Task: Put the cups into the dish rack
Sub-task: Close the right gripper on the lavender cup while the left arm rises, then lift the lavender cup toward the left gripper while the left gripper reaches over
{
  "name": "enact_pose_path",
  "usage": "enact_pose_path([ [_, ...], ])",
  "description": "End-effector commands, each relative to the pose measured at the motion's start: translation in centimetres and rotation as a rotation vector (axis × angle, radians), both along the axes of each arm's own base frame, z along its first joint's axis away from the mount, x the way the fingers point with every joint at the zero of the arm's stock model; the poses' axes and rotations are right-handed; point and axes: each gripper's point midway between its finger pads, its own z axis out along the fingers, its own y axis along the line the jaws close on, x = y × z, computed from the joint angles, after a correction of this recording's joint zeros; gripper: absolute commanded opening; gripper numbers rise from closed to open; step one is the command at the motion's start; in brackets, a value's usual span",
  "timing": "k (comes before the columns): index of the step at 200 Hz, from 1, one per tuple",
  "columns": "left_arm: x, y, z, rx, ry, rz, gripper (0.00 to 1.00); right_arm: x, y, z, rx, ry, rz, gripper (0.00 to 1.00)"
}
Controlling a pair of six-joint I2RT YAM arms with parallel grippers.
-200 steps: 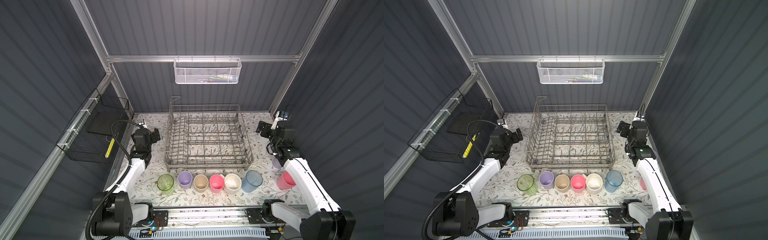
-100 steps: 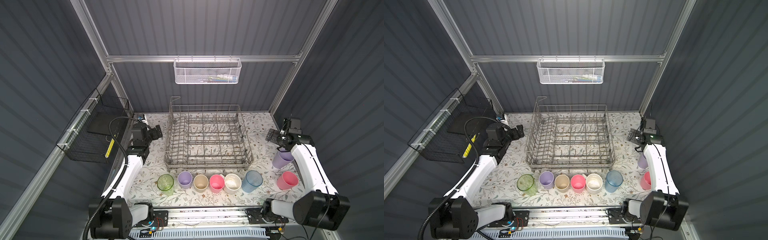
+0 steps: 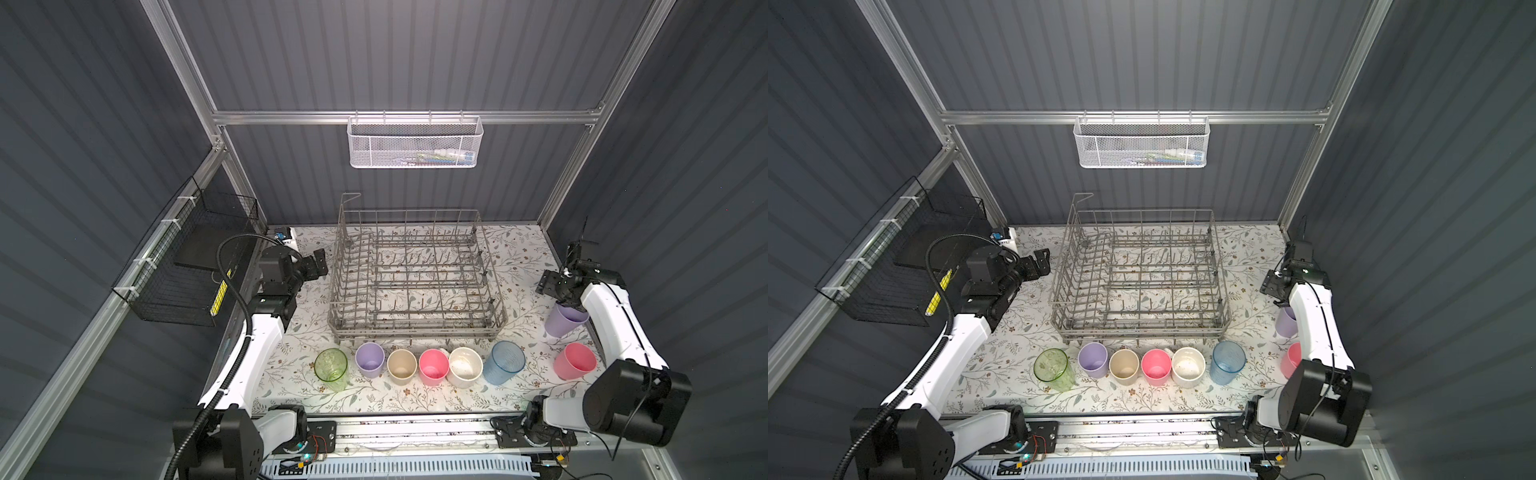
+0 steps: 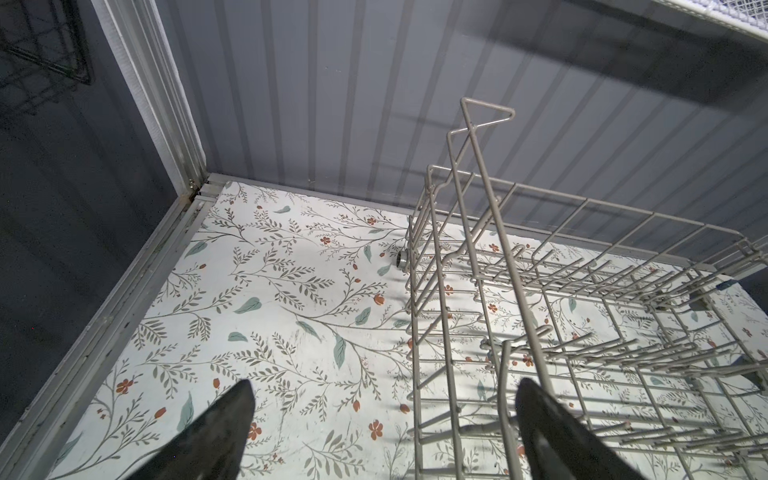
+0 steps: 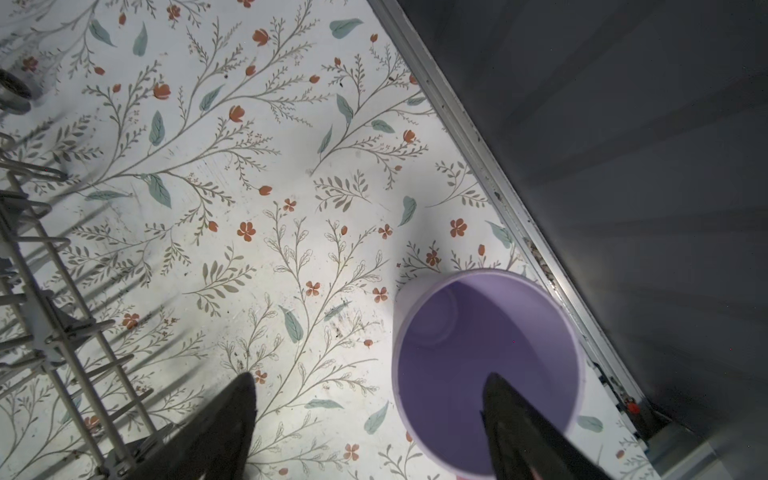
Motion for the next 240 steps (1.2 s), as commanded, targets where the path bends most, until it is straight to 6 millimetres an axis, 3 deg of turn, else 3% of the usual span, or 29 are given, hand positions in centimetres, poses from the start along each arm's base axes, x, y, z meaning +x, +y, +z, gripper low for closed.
enact_pose_path([
  [1,-0.1,-0.4,0.8,-0.025,-0.027,-0.017,0.98,0.2,0.0,-1.1,0.023,0.008,-0.011,0.82],
  [138,0.0,0.1,0.7,-0.001,-0.032,0.002,0.99,-0.3,-1.9,-5.1,0.010,0.081,-0.058,0.56],
  [240,-0.2,0.9,1.2,0.036,-0.039,0.039,1.00,-0.2,-1.7,-6.4,0.033,0.098,-0.055,0.16],
])
